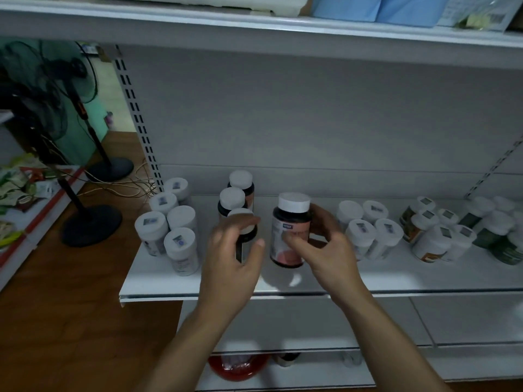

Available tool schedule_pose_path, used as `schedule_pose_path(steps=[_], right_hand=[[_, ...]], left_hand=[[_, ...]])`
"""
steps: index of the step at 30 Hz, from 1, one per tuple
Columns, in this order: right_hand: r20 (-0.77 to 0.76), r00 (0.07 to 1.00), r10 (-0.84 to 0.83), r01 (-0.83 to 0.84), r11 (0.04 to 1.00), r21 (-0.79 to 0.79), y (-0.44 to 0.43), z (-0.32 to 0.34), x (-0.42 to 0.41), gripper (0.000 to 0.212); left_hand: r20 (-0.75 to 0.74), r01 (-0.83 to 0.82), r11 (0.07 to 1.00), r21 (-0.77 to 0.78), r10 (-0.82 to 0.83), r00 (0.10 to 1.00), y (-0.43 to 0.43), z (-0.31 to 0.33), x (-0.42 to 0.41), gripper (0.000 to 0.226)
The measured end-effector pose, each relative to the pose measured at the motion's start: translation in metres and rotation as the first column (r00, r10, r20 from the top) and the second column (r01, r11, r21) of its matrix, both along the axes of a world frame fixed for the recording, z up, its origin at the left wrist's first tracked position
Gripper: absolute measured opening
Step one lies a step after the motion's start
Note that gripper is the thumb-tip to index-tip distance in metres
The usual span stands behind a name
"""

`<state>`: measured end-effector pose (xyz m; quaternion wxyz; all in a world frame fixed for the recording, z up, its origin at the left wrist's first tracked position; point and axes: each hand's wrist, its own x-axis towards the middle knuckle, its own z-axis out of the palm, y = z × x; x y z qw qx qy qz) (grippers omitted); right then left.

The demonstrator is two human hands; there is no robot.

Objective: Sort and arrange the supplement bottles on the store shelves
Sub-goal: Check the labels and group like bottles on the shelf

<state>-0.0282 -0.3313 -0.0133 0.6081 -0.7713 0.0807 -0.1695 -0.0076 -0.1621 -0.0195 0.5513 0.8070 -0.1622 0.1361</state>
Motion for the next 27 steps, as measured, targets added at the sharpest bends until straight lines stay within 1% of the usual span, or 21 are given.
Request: schedule_pose_path(steps=[1,3,5,6,9,12,15,17,20,23,24,25,27], right_hand=[[0.007,0.999,-0.038,0.038,0.999,-0.034,0.0,-0.006,0.008,0.055],[0.023,0.998,-0.065,0.066,0.997,-0.051,0.001,-0.015,0.023,0.055],[0.038,0.999,-0.039,0.042,0.997,-0.069,0.002,-0.022,0.037,0.045],[0.038,0.999,-0.034,0.037,0.994,-0.099,0.002,-0.026,0.044,0.045],[-0.026,0.998,-0.056,0.052,0.99,-0.131,0.005,-0.042,0.063,0.046],[-0.097,0.995,-0.032,0.02,0.992,-0.125,0.01,-0.055,0.077,0.053],[-0.078,0.997,-0.001,-0.008,0.993,-0.117,0.015,-0.056,0.084,0.056],[-0.094,0.996,0.011,-0.023,0.992,-0.124,0.017,-0.055,0.086,0.057],[-0.153,0.988,0.017,-0.038,0.991,-0.131,0.016,-0.051,0.085,0.062],[-0.254,0.967,0.012,-0.06,0.982,-0.181,0.011,-0.038,0.077,0.07],[-0.284,0.959,0.001,-0.063,0.976,-0.209,0.007,-0.032,0.073,0.069],[-0.291,0.956,-0.018,-0.059,0.966,-0.252,0.001,-0.025,0.068,0.062],[-0.264,0.962,-0.078,-0.026,0.93,-0.367,-0.017,-0.013,0.056,0.042]], left_hand=[[0.08,-0.02,0.994,0.111,0.011,0.997,0.001,-0.004,0.009,0.031],[0.134,-0.068,0.954,0.292,0.03,0.99,0.002,-0.01,0.025,0.044],[0.175,-0.099,0.92,0.38,0.033,0.984,0.002,-0.016,0.034,0.046],[0.208,-0.111,0.91,0.398,0.028,0.978,0.003,-0.019,0.038,0.044],[0.287,-0.142,0.904,0.403,0.022,0.958,0.005,-0.025,0.045,0.038],[0.288,-0.137,0.911,0.39,0.021,0.957,0.008,-0.029,0.047,0.035],[0.278,-0.117,0.913,0.392,0.003,0.961,0.008,-0.031,0.048,0.04],[0.273,-0.11,0.911,0.397,-0.003,0.962,0.009,-0.031,0.048,0.04],[0.279,-0.098,0.907,0.411,-0.023,0.96,0.008,-0.029,0.048,0.039],[0.297,-0.087,0.906,0.414,-0.044,0.954,0.007,-0.024,0.05,0.036],[0.306,-0.086,0.904,0.418,-0.051,0.951,0.006,-0.02,0.051,0.036],[0.317,-0.085,0.899,0.429,-0.062,0.946,0.004,-0.017,0.051,0.036],[0.321,-0.056,0.881,0.469,-0.111,0.941,-0.002,-0.01,0.047,0.037]])
